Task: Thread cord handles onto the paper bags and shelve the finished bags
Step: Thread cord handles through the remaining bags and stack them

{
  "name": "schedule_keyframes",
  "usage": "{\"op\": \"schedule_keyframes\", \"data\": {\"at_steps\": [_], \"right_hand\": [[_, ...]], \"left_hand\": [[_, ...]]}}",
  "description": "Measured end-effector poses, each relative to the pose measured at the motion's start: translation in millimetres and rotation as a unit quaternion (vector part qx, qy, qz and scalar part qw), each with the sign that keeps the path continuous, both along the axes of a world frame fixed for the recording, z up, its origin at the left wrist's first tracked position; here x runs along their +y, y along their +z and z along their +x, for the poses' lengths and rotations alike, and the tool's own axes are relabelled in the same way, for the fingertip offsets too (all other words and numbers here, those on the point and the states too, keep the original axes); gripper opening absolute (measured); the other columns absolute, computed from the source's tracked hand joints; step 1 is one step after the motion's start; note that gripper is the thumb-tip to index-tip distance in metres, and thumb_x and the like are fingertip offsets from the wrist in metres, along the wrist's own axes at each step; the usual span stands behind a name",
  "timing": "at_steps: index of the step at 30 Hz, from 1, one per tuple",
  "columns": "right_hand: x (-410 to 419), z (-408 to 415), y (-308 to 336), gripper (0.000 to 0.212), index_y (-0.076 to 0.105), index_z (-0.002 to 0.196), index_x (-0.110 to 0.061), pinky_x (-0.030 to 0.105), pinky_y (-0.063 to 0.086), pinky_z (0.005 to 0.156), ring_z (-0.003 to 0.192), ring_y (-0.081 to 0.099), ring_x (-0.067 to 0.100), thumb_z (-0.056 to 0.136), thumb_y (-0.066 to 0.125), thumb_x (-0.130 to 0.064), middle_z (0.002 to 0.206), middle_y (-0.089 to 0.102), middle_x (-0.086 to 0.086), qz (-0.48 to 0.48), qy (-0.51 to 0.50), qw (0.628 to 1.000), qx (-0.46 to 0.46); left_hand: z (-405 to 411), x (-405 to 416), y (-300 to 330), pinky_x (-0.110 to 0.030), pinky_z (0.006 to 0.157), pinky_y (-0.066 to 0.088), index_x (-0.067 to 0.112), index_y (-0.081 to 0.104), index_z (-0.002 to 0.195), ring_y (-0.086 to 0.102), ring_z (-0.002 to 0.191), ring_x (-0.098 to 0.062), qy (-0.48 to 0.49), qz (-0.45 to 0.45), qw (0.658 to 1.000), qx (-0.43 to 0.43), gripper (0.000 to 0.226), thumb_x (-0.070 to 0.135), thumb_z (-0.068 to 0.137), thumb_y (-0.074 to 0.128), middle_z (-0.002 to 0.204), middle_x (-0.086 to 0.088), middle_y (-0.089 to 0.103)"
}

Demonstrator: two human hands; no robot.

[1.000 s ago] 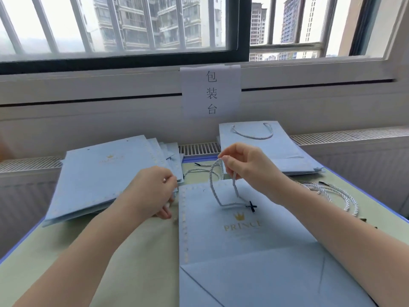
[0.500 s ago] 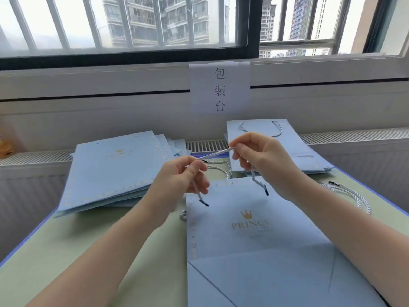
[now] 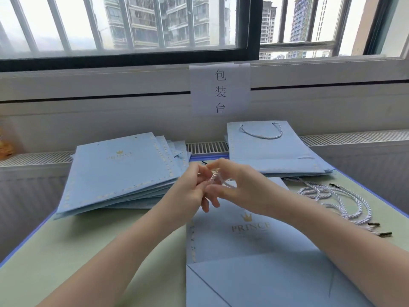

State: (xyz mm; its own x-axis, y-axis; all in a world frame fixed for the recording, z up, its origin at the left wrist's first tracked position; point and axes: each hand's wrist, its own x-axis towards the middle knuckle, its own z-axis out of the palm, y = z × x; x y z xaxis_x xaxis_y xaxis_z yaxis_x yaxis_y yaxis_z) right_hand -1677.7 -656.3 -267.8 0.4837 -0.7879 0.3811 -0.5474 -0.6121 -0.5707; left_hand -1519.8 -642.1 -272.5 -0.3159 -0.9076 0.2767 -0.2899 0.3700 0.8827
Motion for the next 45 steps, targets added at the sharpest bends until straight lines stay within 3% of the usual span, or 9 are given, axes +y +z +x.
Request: {"op": "schedule_keyframes", "data": {"at_steps": [6, 10, 15, 18, 26, 29, 34, 39, 45], "right_hand": [[-3.1, -7.0, 1.4, 0.025, 0.061, 0.081, -0.019, 0.019, 0.041, 0.05, 0.039, 0.045, 0.009, 0.099, 0.044, -0.015, 0.05, 0.058, -0.004, 0.001, -0.045, 0.995, -0.09], [-9.4, -10.5, 1.1, 0.029, 0.061, 0.085, -0.02, 0.021, 0.042, 0.054, 0.047, 0.054, 0.014, 0.1, 0.038, -0.011, 0.054, 0.063, 0.0, 0.03, -0.08, 0.989, -0.122], [-7.2, -4.3, -6.7, 0.013, 0.058, 0.101, -0.022, 0.024, 0.046, 0.069, 0.07, 0.056, 0.007, 0.09, 0.059, -0.016, 0.084, 0.064, -0.006, 0.11, -0.013, 0.992, -0.065], [-2.8, 2.9, -9.5, 0.017, 0.057, 0.102, -0.026, 0.025, 0.049, 0.069, 0.075, 0.061, 0.011, 0.087, 0.065, -0.029, 0.09, 0.064, 0.003, 0.102, -0.007, 0.993, -0.063], [-8.8, -2.2, -12.6, 0.017, 0.059, 0.083, -0.016, 0.022, 0.05, 0.066, 0.06, 0.059, 0.003, 0.091, 0.054, -0.002, 0.069, 0.063, -0.005, 0.038, -0.087, 0.992, -0.084], [-8.3, -1.7, -15.2, 0.024, 0.063, 0.085, -0.018, 0.006, 0.041, 0.063, 0.064, 0.056, -0.006, 0.086, 0.053, 0.004, 0.072, 0.06, -0.014, 0.008, -0.104, 0.995, -0.01], [-9.5, -1.3, -17.6, 0.022, 0.069, 0.092, -0.01, 0.007, 0.036, 0.07, 0.078, 0.052, 0.009, 0.082, 0.056, 0.004, 0.085, 0.056, -0.005, -0.059, -0.086, 0.994, 0.043], [-10.0, 1.3, -22.6, 0.029, 0.068, 0.09, -0.013, 0.009, 0.038, 0.066, 0.07, 0.05, 0.001, 0.074, 0.059, 0.009, 0.078, 0.054, -0.007, -0.079, -0.054, 0.995, 0.011], [-9.0, 3.2, -21.4, 0.025, 0.067, 0.084, -0.012, 0.017, 0.046, 0.065, 0.071, 0.057, 0.01, 0.073, 0.065, 0.01, 0.076, 0.064, -0.003, -0.135, -0.039, 0.988, -0.057]], "left_hand": [[8.2, -6.3, -7.6, -0.019, 0.049, 0.04, 0.021, 0.045, 0.081, 0.047, 0.043, -0.009, 0.081, -0.111, 0.982, -0.13, 0.018, 0.015, 0.098, 0.047, 0.06, 0.002, 0.059], [14.0, -12.3, -9.8, -0.018, 0.047, 0.037, 0.019, 0.055, 0.074, 0.042, 0.039, -0.006, 0.099, -0.104, 0.984, -0.108, 0.027, 0.013, 0.099, 0.045, 0.053, 0.006, 0.055], [18.5, -13.1, -14.3, -0.023, 0.053, 0.039, 0.024, 0.065, 0.069, 0.045, 0.046, -0.004, 0.123, -0.116, 0.977, -0.133, 0.024, 0.022, 0.092, 0.059, 0.054, 0.007, 0.057], [18.5, -9.3, -14.9, -0.032, 0.058, 0.043, 0.024, 0.073, 0.078, 0.052, 0.058, -0.009, 0.142, -0.173, 0.957, -0.183, 0.013, 0.03, 0.087, 0.065, 0.063, 0.007, 0.062], [13.2, -11.2, -20.8, -0.023, 0.09, 0.035, 0.021, 0.057, 0.125, 0.044, 0.113, -0.011, 0.146, -0.198, 0.915, -0.319, 0.03, 0.029, 0.098, 0.046, 0.118, 0.007, 0.059], [12.1, -12.4, -21.6, -0.022, 0.095, 0.031, 0.017, 0.051, 0.132, 0.043, 0.118, -0.015, 0.148, -0.196, 0.912, -0.329, 0.035, 0.022, 0.099, 0.041, 0.125, 0.002, 0.058], [12.5, -12.9, -23.6, -0.023, 0.093, 0.029, 0.019, 0.052, 0.128, 0.037, 0.114, -0.017, 0.13, -0.194, 0.9, -0.368, 0.031, 0.021, 0.099, 0.04, 0.119, 0.002, 0.056], [14.8, -15.2, -19.6, -0.02, 0.077, 0.021, 0.024, 0.057, 0.12, 0.035, 0.099, -0.016, 0.126, -0.171, 0.926, -0.312, 0.028, 0.017, 0.095, 0.047, 0.097, 0.004, 0.044], [17.1, -16.8, -9.8, -0.028, 0.078, 0.039, 0.022, 0.071, 0.095, 0.054, 0.084, -0.014, 0.141, -0.203, 0.954, -0.168, 0.031, 0.006, 0.082, 0.048, 0.08, 0.005, 0.058]]}}
